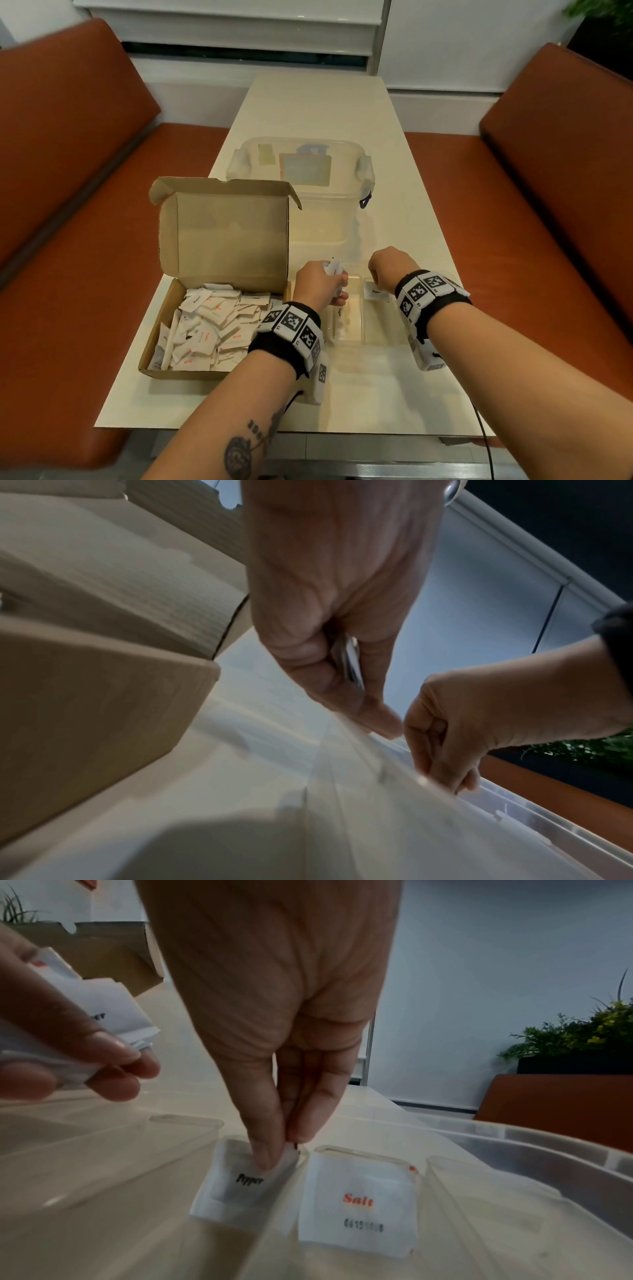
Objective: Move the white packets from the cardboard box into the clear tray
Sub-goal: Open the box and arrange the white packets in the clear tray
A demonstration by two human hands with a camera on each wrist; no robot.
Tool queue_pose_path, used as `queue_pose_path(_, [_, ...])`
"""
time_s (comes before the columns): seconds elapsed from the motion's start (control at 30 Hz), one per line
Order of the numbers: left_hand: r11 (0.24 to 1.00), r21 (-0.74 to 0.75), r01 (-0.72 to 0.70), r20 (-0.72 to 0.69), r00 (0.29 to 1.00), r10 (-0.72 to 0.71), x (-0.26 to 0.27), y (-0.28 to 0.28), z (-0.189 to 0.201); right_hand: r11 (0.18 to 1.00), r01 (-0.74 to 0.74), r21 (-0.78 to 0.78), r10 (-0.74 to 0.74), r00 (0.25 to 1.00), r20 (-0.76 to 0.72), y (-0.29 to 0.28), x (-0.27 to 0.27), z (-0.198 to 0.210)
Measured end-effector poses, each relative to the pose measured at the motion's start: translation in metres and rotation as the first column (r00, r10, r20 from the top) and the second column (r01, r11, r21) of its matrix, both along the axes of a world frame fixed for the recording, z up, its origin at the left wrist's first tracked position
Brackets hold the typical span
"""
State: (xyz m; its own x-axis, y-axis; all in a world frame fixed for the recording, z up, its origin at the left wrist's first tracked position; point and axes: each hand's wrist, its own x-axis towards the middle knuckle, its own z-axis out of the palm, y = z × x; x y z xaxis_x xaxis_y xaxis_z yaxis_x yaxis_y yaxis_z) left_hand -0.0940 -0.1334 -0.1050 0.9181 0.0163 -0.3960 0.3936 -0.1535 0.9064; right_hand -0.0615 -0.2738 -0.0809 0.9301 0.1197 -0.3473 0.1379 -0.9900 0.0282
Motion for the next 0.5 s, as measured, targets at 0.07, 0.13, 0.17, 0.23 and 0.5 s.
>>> queue_pose_path(0.07, [1.0,0.0,0.005,0.001,1.0,-0.005,0.001,0.0001,-0.0007,1.0,-0.02,-0.021,0.02,1.0,-0.003,-0.0004,-0.0018,0.0004])
queue_pose_path(0.13, [1.0,0.004,0.01,0.003,1.0,-0.01,0.0018,0.0001,-0.0014,0.998,-0.037,-0.05,0.037,0.999,0.002,-0.0012,-0.003,0.0006])
queue_pose_path(0.17, [1.0,0.009,0.012,0.004,1.0,-0.012,0.0018,0.0003,-0.0016,0.997,-0.041,-0.063,0.042,0.999,0.006,-0.0017,-0.0031,0.0002])
queue_pose_path(0.23, [1.0,0.012,0.016,0.004,1.0,-0.016,0.0022,0.0001,-0.0021,0.996,-0.046,-0.075,0.048,0.999,0.018,-0.0025,-0.0032,-0.001])
queue_pose_path(0.5, [0.999,-0.015,0.036,-0.023,0.999,-0.036,0.0023,0.0023,-0.0007,0.957,0.003,0.292,-0.045,0.989,0.14,-0.0009,-0.0032,0.0015])
